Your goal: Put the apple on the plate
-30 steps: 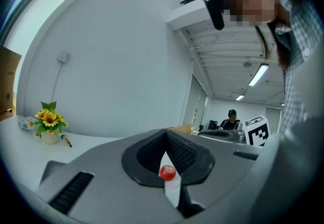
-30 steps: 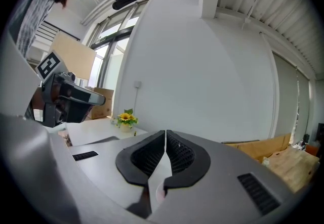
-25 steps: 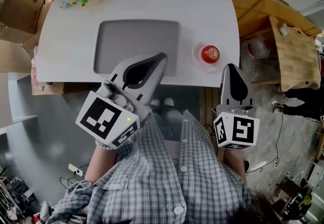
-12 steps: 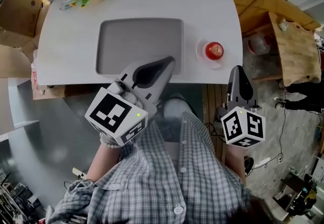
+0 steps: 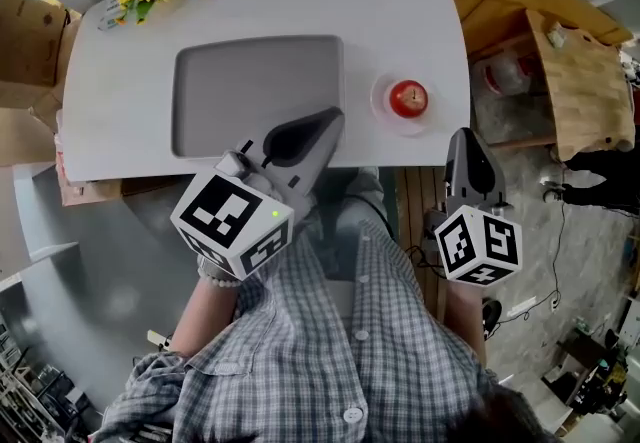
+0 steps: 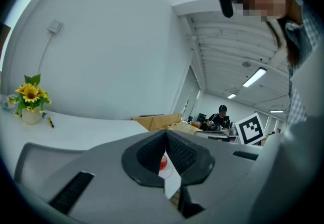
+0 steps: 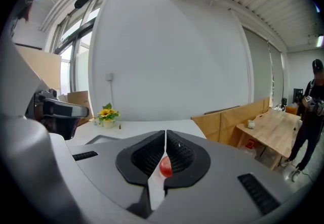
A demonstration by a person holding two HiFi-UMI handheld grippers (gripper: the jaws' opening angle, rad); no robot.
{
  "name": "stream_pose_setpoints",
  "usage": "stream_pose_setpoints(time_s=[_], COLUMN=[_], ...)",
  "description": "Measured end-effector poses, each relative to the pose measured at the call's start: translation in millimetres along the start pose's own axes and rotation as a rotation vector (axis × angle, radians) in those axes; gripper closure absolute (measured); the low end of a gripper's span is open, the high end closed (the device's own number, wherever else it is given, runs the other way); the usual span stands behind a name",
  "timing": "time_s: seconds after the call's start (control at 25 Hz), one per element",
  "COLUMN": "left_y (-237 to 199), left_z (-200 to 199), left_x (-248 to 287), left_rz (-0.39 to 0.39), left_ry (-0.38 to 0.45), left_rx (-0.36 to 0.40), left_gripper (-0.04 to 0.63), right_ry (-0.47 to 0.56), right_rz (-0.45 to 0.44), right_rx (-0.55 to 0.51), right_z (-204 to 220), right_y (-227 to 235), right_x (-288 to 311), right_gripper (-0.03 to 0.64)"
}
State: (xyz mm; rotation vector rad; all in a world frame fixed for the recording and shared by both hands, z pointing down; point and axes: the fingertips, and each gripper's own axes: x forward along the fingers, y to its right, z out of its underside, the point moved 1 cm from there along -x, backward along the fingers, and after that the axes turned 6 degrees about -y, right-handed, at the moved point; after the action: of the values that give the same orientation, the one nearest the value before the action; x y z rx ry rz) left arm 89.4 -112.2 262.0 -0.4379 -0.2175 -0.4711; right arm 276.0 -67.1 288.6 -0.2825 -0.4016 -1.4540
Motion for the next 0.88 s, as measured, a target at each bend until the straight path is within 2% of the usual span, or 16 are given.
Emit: stream_pose_setpoints(time_s=[0.36, 0.56, 0.88], left_y=[-6.1, -18.1, -41.1], left_z=[14.7, 31.4, 70.6], left_x=[62.2, 94.1, 134.6], left_rz=[-0.041, -0.081, -0.200], left_ry=[-0.105, -0.166, -0.264], left_rx=[-0.043, -0.113, -0.225], left_gripper=[0.586, 0.586, 0.586], right_ry=[-0.110, -0.175, -0.307], right_rz=[-0.079, -0.139, -0.191], right_rx=[-0.055, -0.094, -0.135], right_z=[9.8, 17.9, 52.1], right_y=[36.4, 47.6, 71.9], right_x=[46.3, 72.1, 112.6], right_gripper=[0.591, 0.591, 0.591])
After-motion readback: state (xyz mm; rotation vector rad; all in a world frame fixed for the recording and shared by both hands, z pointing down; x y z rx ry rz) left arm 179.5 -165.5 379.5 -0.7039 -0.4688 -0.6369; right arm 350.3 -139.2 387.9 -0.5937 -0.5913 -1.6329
